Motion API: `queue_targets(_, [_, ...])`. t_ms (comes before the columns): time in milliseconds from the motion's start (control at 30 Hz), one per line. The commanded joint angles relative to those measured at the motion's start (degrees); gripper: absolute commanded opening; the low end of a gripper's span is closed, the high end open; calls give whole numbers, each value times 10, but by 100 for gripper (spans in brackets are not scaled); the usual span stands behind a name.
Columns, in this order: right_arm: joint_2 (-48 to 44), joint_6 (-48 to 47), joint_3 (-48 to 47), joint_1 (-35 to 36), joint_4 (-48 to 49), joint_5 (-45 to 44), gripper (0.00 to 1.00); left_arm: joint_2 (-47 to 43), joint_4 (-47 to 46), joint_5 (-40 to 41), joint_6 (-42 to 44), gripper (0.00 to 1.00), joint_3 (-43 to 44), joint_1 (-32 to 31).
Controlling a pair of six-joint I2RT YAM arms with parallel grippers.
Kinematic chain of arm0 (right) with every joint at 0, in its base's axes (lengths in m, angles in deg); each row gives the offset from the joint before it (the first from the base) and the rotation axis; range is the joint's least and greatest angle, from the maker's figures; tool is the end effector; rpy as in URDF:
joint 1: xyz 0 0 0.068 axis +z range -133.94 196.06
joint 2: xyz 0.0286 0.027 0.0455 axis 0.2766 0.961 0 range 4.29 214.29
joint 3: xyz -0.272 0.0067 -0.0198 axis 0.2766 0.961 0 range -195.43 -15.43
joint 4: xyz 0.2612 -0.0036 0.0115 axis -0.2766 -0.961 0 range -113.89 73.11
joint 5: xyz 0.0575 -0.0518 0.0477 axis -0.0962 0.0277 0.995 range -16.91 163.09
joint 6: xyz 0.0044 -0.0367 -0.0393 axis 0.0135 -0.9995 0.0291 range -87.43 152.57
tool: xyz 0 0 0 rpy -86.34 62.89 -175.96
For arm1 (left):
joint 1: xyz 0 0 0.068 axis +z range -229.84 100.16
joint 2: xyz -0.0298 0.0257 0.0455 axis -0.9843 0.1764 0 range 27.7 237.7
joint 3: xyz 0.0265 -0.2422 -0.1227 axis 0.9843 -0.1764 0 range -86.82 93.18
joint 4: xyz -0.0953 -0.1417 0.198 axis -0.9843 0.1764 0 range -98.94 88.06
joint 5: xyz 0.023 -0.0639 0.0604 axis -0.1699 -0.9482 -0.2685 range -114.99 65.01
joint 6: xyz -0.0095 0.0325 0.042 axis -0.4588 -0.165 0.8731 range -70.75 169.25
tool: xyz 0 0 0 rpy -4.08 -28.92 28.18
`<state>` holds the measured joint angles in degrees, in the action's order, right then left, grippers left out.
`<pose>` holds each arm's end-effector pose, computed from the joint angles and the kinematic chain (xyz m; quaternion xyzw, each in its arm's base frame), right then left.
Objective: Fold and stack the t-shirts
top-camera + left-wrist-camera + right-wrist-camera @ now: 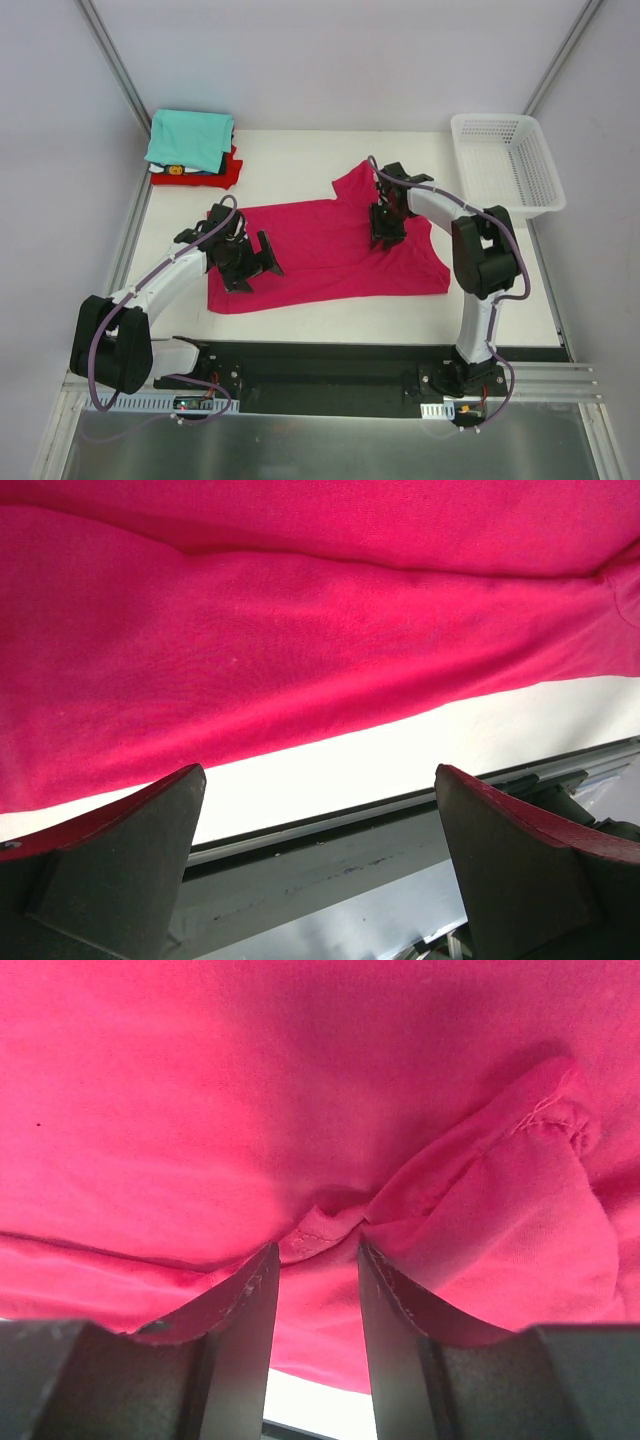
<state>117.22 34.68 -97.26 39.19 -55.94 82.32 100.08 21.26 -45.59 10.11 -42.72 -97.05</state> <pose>0.3662 0.1626 0.1788 -0.1927 0.9628 0.1150 0.1503 0.2260 -0.0832 0.2103 -0.1324 0.9389 -0.2778 0.1543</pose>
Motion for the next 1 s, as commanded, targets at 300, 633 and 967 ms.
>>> queue_targets(300, [21, -3, -39, 3, -12, 3, 40, -3, -1, -9, 15, 99, 2, -1])
queue_targets(633, [27, -7, -61, 3, -26, -6, 40, 3, 0, -8, 16, 99, 6, -1])
queue_targets(967, [27, -4, -34, 3, -12, -1, 39, 2, 0, -9, 16, 99, 2, -1])
